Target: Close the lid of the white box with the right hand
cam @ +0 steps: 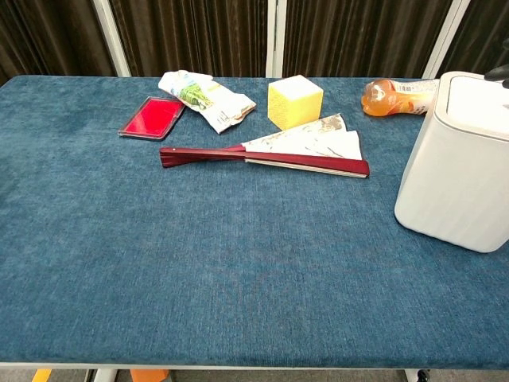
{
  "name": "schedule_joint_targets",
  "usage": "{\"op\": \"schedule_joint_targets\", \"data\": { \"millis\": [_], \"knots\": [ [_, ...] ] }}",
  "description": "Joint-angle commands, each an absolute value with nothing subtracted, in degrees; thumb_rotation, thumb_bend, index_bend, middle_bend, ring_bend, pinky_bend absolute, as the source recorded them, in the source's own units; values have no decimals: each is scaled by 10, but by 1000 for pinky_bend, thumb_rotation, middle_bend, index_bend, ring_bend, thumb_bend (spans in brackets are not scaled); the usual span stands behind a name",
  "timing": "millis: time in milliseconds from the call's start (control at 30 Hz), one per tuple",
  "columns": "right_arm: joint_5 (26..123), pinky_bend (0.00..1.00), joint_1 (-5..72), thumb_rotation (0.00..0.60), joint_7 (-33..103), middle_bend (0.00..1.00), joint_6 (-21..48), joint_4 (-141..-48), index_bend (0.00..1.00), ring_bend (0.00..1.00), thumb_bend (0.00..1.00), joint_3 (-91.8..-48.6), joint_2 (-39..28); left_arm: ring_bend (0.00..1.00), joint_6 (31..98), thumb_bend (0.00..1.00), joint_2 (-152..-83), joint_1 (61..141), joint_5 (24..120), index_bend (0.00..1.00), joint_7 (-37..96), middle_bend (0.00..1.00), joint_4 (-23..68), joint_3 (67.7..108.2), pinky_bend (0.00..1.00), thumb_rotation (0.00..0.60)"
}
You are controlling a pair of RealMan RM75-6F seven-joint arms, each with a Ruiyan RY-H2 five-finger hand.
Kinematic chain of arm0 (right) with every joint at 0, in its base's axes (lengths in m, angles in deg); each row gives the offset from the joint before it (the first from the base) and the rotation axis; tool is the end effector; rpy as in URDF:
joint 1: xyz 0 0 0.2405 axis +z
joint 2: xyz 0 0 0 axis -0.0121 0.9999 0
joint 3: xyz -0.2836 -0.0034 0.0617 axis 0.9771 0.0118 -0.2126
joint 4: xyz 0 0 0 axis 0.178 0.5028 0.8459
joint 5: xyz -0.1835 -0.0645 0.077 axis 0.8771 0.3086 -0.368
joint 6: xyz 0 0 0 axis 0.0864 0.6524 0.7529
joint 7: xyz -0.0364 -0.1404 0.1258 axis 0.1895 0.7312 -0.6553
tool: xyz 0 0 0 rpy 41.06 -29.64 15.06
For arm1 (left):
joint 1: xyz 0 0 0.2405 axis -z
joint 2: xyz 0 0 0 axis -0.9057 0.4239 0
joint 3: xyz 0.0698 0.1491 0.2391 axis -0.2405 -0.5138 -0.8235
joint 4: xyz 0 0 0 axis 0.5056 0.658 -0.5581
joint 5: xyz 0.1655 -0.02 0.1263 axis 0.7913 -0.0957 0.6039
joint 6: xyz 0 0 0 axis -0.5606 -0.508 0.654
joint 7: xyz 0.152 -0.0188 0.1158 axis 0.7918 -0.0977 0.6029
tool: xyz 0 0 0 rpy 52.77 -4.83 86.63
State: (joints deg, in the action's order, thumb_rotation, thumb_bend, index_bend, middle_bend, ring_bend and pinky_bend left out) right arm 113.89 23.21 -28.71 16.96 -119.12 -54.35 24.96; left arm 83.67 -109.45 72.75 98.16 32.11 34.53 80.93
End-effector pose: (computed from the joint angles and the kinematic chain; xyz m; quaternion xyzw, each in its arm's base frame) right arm -0.2519 -0.2712 0.1369 0.5336 -0.6814 0.4768 0.1536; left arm -0.3369 0.2437 0.1065 -0.6236 -0.3821 -0.3917 0.5584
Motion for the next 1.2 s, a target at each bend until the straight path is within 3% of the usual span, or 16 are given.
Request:
{"op": "schedule_joint_targets", "data": {
  "millis": [33,333,600,700,800,867,900,967,1033,1200],
  "knots": [
    [1136,58,236,413,-296,100,166,-1183,0,0,953,-538,241,41,837,80,-1094,727,982,98,320,98,346,810,126,600],
    [1138,59,239,414,-308,100,175,-1166,0,0,958,-527,226,41,838,80,-1093,727,982,98,320,98,345,809,126,600],
    [1158,59,207,415,-247,100,278,-1194,0,0,959,-539,252,41,837,80,-1095,727,981,98,320,98,344,809,125,600],
    [1147,59,180,414,-192,100,312,-1188,0,0,959,-540,256,41,837,80,-1096,728,982,98,319,98,344,810,126,600],
    [1100,60,137,413,-41,100,334,-1160,0,0,957,-549,233,41,838,80,-1096,728,982,98,320,98,345,810,126,600],
    [1045,48,101,412,122,90,350,-1130,0,0,901,-562,198,41,839,80,-1095,728,982,98,322,98,347,811,126,600],
    [1020,30,86,412,195,70,359,-1115,0,0,813,-570,179,41,839,80,-1094,728,982,98,322,98,349,811,126,600],
    [969,0,58,412,329,20,384,-1076,0,0,559,-587,126,41,840,80,-1092,728,983,98,325,98,352,812,126,600],
    [939,0,42,412,371,0,391,-1038,0,0,329,-595,81,41,841,80,-1091,728,983,98,325,98,355,812,126,600],
    [912,0,20,412,380,0,401,-955,0,0,182,-608,15,41,840,80,-1093,725,979,98,321,98,351,810,126,600]
  ]
}}
